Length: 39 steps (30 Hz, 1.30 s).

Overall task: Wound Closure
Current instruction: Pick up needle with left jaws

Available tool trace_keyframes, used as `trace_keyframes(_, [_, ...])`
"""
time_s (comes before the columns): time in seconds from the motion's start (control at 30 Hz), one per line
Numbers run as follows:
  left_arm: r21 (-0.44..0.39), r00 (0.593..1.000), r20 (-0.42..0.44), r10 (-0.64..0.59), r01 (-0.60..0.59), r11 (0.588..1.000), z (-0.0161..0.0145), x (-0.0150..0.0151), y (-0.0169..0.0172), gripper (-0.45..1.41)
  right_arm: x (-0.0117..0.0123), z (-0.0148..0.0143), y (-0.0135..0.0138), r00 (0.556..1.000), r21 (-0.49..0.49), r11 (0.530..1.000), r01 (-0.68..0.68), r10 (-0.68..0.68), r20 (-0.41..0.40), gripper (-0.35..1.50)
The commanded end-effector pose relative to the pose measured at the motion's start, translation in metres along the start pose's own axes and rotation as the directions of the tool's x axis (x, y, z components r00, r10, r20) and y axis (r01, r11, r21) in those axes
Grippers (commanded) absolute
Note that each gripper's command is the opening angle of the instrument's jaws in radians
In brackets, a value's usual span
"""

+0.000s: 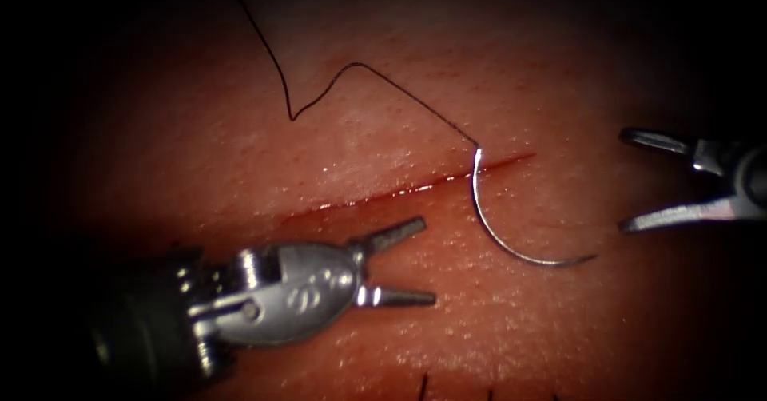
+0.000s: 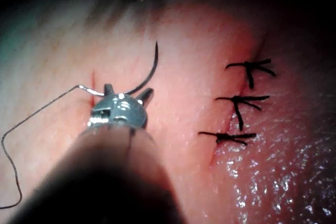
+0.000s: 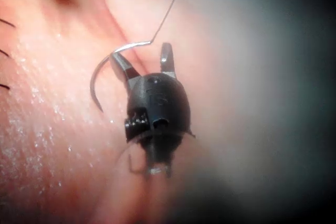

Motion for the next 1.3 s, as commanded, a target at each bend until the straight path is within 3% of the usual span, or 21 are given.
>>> trace_keyframes(0.03, [0.000, 1.000, 0.006, 0.012, -0.012, 1.000, 0.0012, 0.0003, -0.0002, 0.29, 0.0000, 0.0008, 0.0003, 1.000, 0.001, 1.000, 0.004, -0.004, -0.003, 1.18])
trace_keyframes(0.43, [0.012, 0.986, 0.123, 0.111, -0.114, 0.993, 0.0058, 0.0028, 0.0010, 0.31, 0.0000, 0.0008, 0.0003, 1.000, -0.006, 1.000, 0.010, -0.010, 0.004, 1.18])
trace_keyframes(0.8, [-0.038, 0.960, 0.236, 0.153, -0.149, 0.988, 0.0092, 0.0021, 0.0015, 0.32, 0.0001, 0.0007, 0.0002, 1.000, -0.006, 1.000, 0.010, -0.010, 0.004, 1.18])
trace_keyframes(1.03, [-0.165, 0.964, 0.208, 0.166, -0.133, 0.977, 0.0129, 0.0016, 0.0019, 0.32, 0.0001, 0.0007, 0.0002, 1.000, -0.006, 1.000, 0.010, -0.010, 0.004, 1.18])
trace_keyframes(1.3, [-0.187, 0.963, 0.220, 0.157, -0.116, 0.975, 0.0145, 0.0009, 0.0013, 0.31, 0.0001, 0.0007, 0.0001, 1.000, -0.008, 1.000, 0.010, -0.010, 0.002, 1.20])
